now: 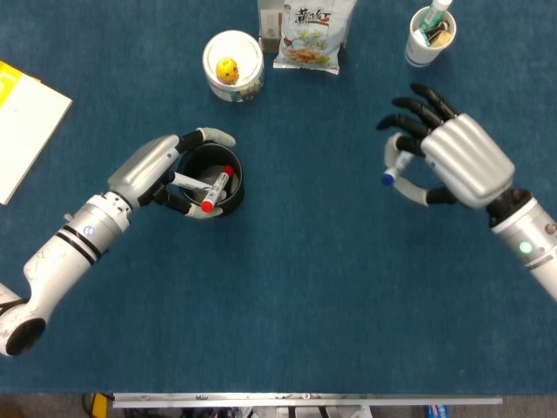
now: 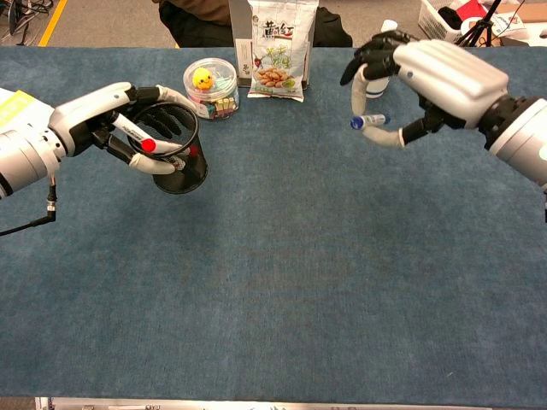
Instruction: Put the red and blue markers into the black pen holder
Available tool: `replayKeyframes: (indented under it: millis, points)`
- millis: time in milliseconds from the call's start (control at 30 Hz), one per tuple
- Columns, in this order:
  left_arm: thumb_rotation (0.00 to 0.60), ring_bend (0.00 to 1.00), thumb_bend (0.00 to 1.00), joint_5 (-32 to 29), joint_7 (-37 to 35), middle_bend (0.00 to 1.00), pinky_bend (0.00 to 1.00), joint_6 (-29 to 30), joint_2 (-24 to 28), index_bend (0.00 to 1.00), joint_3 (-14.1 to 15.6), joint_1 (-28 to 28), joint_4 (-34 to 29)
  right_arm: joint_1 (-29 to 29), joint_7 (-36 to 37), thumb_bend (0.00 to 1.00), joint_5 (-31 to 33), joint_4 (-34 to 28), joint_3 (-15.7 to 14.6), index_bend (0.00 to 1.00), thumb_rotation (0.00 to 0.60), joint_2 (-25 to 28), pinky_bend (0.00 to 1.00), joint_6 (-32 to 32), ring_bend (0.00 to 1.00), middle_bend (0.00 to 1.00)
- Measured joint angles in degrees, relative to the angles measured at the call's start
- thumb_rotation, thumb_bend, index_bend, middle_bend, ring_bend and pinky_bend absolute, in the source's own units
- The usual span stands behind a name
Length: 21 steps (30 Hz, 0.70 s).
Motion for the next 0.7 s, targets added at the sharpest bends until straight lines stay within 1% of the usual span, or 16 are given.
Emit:
replayKeyframes:
  millis: [167, 267, 467, 700]
  points:
    - [0.600, 0.30, 0.12, -0.6, 2.3, 0.30, 0.28, -0.8, -0.2, 0.24, -0.5, -0.6, -1.3, 1.8, 8.6, 0.35, 4.8, -8.2, 4.6, 0.61, 0.600, 2.1, 0.05, -1.6, 0.13, 0.31]
    - [0.600, 0.30, 0.12, -1.4, 3.6, 0.30, 0.28, -1.5, -0.8, 0.24, -0.9, -1.1, -2.0, 3.3, 11.8, 0.35, 7.9, -11.2, 7.3, 0.61, 0.600, 2.1, 0.05, -3.0, 0.13, 0.31]
    - [0.600, 0.30, 0.12, -3.0, 5.6, 0.30, 0.28, -2.6, -1.7, 0.24, -1.8, -1.9, -2.8, 6.4, 14.9, 0.35, 13.4, -14.1, 11.0, 0.61, 0.600, -0.6, 0.05, -5.3, 0.13, 0.31]
    - [0.600, 0.30, 0.12, -5.0, 6.8, 0.30, 0.28, -4.2, -2.5, 0.24, -3.0, -2.8, -3.1, 9.8, 15.6, 0.35, 18.3, -15.2, 13.4, 0.61, 0.600, -4.6, 0.05, -7.2, 0.13, 0.31]
